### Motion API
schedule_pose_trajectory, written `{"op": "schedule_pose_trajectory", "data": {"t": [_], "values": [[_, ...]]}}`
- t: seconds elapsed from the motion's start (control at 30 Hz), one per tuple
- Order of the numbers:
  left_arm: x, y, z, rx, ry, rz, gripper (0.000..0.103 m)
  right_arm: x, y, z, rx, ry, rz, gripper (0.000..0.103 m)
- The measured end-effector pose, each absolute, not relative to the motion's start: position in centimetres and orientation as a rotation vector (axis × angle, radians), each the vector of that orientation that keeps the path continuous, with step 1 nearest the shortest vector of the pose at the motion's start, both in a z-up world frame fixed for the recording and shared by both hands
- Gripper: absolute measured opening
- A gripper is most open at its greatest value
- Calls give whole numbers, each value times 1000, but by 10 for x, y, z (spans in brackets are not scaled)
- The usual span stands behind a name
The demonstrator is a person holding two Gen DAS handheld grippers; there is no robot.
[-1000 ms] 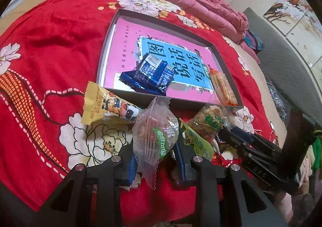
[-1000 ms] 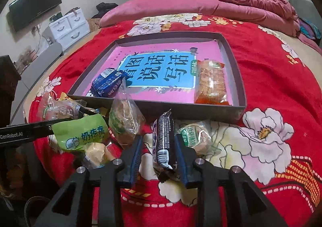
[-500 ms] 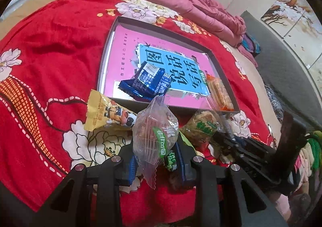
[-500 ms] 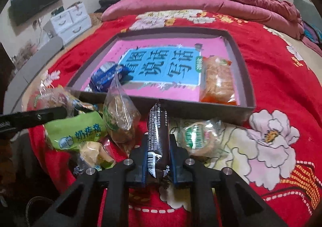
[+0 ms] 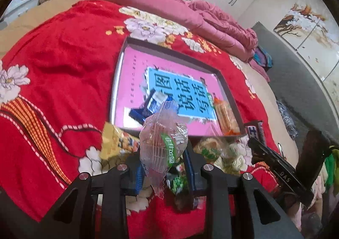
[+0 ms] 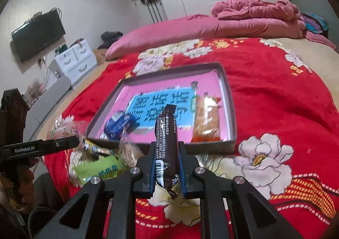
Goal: Organize snacks
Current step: 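Lift the clear bag with the left tool while the right tool lifts the Snickers bar toward the tray, then lower the clear bag over the tray with the left tool while the right tool lowers the Snickers bar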
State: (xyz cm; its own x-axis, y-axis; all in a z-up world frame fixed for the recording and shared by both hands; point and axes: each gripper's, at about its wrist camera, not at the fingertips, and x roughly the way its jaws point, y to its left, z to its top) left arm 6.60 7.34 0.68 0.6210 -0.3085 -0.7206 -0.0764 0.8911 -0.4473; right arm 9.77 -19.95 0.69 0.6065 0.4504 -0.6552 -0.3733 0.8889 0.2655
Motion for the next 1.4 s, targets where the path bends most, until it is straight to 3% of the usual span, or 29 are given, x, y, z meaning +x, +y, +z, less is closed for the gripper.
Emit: {"op": "schedule_pose_trajectory", "data": {"t": [1.4], "values": [[127, 86, -20, -359, 928, 28, 33, 146, -228, 11, 150, 729, 357, 18]]}}
